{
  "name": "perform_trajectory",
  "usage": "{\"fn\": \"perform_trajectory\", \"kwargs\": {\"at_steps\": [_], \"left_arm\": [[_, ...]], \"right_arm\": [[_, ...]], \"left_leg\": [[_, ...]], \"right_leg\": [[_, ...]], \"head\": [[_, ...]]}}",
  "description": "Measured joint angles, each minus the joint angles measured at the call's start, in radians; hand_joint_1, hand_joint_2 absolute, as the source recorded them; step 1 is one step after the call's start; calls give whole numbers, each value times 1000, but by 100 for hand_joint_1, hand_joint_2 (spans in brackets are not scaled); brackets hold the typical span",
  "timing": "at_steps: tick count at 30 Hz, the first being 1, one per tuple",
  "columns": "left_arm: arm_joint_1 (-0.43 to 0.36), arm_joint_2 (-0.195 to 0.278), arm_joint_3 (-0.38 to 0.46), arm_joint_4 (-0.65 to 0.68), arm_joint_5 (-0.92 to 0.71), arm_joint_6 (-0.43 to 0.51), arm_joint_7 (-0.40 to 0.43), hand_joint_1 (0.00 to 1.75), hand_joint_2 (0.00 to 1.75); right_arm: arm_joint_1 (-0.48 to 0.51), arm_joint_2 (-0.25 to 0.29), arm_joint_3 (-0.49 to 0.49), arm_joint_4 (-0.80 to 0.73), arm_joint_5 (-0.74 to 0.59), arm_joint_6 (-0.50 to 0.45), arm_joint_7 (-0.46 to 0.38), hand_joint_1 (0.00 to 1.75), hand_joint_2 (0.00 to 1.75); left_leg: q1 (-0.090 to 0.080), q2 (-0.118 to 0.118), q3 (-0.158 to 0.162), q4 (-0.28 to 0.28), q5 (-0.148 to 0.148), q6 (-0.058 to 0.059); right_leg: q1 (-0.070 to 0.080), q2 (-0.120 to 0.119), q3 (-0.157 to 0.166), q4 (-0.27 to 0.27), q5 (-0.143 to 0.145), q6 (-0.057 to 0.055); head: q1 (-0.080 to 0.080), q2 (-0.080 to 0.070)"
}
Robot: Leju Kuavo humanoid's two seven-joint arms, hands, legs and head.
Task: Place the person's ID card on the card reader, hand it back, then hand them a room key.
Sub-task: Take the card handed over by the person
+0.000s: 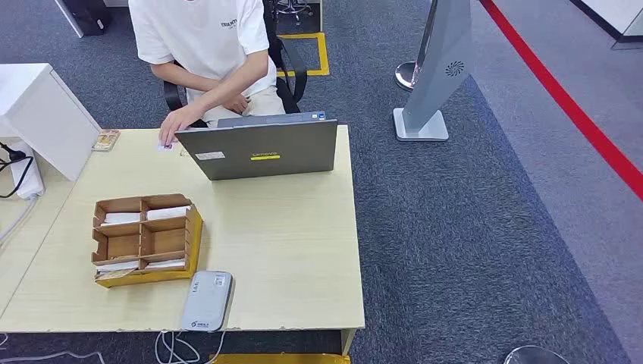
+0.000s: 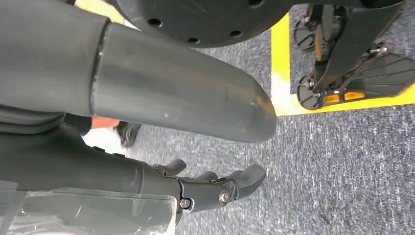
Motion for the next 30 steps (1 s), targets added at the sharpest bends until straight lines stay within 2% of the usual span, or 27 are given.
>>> {"fn": "perform_trajectory", "kwargs": {"at_steps": [3,7,10,13,15,19,21,23,25,30], "left_arm": [[-34,25,-74,-41,-57,61,0,0,175],[-150,74,-192,-56,-202,98,0,0,175],[-276,102,-241,10,-369,100,0,0,175],[-400,129,-255,122,-522,101,18,0,175],[-495,158,-263,236,-663,99,91,0,175],[-766,257,-336,625,-1027,14,402,0,175],[-883,300,-397,808,-1157,-48,521,0,175],[-967,327,-454,950,-1233,-74,580,0,175],[-1019,342,-496,1049,-1257,-86,609,0,175],[-1066,364,-553,1184,-1278,-123,653,0,175]], "right_arm": [[-2,0,9,0,9,5,-3,0,0],[-4,0,26,0,28,16,-3,0,0],[-5,0,40,1,42,23,0,0,0],[-6,0,53,1,55,30,1,0,0],[-6,-1,63,2,66,35,3,0,0],[-12,-7,78,2,73,47,7,0,0],[-13,-12,82,2,70,54,7,0,0],[-12,-16,85,2,68,57,8,0,0],[-11,-19,86,2,67,59,11,0,0],[-10,-22,87,3,67,61,18,0,0]], "left_leg": [[0,0,0,0,0,0],[-1,0,-1,1,2,1],[-1,0,-2,1,4,1],[-1,2,-3,1,5,1],[-1,2,-4,1,7,1],[0,2,-12,2,13,-1],[0,6,-16,1,15,-1],[0,9,-18,1,16,-1],[-1,12,-18,1,16,-1],[-1,12,-20,1,16,-1]], "right_leg": [[0,0,0,0,0,0],[0,0,0,0,2,2],[0,0,-1,0,4,2],[0,2,-3,0,7,2],[0,2,-6,0,8,3],[0,2,-13,1,14,0],[0,7,-16,1,18,0],[0,11,-18,2,20,0],[0,13,-19,2,21,1],[0,13,-21,2,21,1]], "head": [[0,0],[-1,0],[-1,0],[-2,0],[-1,0],[-2,0],[-2,0],[-3,0],[-3,0],[-3,0]]}}
